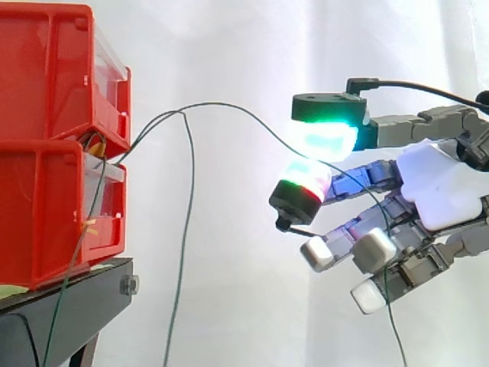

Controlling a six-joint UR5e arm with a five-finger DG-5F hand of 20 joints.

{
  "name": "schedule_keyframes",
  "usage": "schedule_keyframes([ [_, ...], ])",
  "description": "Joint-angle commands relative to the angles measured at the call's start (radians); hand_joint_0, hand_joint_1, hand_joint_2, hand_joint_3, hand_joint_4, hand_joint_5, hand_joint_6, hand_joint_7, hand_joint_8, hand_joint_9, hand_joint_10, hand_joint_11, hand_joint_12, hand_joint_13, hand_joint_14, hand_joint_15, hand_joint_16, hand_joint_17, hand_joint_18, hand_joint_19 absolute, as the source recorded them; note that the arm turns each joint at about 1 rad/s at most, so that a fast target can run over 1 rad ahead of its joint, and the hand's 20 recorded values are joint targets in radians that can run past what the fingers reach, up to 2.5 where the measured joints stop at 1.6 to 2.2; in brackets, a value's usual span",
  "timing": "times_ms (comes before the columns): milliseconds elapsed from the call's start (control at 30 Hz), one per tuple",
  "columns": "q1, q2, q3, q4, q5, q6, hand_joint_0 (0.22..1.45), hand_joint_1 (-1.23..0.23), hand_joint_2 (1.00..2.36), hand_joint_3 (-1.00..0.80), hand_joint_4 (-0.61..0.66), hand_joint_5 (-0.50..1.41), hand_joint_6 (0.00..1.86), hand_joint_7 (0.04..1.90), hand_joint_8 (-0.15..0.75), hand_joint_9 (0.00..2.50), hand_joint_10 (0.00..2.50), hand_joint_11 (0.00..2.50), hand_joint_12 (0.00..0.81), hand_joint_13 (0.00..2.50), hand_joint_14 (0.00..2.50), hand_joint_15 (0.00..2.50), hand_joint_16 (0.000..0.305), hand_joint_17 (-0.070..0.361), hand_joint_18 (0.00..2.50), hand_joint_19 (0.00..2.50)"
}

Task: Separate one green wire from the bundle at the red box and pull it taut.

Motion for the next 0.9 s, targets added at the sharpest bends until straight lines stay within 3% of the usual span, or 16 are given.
schedule_keyframes([
  [0, 0.001, 0.0, 0.0, -0.002, 0.0, -0.017, 0.62, -0.83, 1.03, 0.03, -0.17, -0.14, 0.84, 1.38, 0.334, 0.58, 0.02, 0.98, 0.503, 0.96, 0.02, 0.59, 0.06, 0.135, 0.86, 0.37],
  [67, 0.001, 0.0, 0.0, -0.008, 0.0, -0.025, 0.62, -0.83, 1.03, 0.02, -0.17, -0.14, 0.84, 1.37, 0.334, 0.56, 0.02, 0.9, 0.497, 0.91, 0.02, 0.52, 0.06, 0.135, 0.85, 0.37],
  [333, 0.002, 0.0, 0.001, -0.057, 0.005, -0.046, 0.62, -0.84, 1.03, -0.02, -0.21, -0.13, 0.81, 1.37, 0.24, 0.29, 0.0, 0.03, 0.398, 0.54, 0.0, 0.14, 0.056, 0.125, 0.65, 0.2],
  [533, 0.001, 0.0, 0.0, -0.059, 0.006, -0.051, 0.61, -0.85, 1.03, -0.05, -0.22, -0.13, 0.79, 1.38, 0.189, 0.16, 0.0, 0.0, 0.38, 0.42, 0.0, 0.02, 0.055, 0.124, 0.52, 0.06],
  [867, 0.001, 0.0, 0.001, -0.059, 0.008, -0.052, 0.61, -0.84, 1.03, -0.03, -0.18, -0.13, 0.78, 1.46, 0.21, 0.19, 0.0, 0.0, 0.392, 0.43, 0.0, 0.08, 0.056, 0.126, 0.51, 0.13],
])
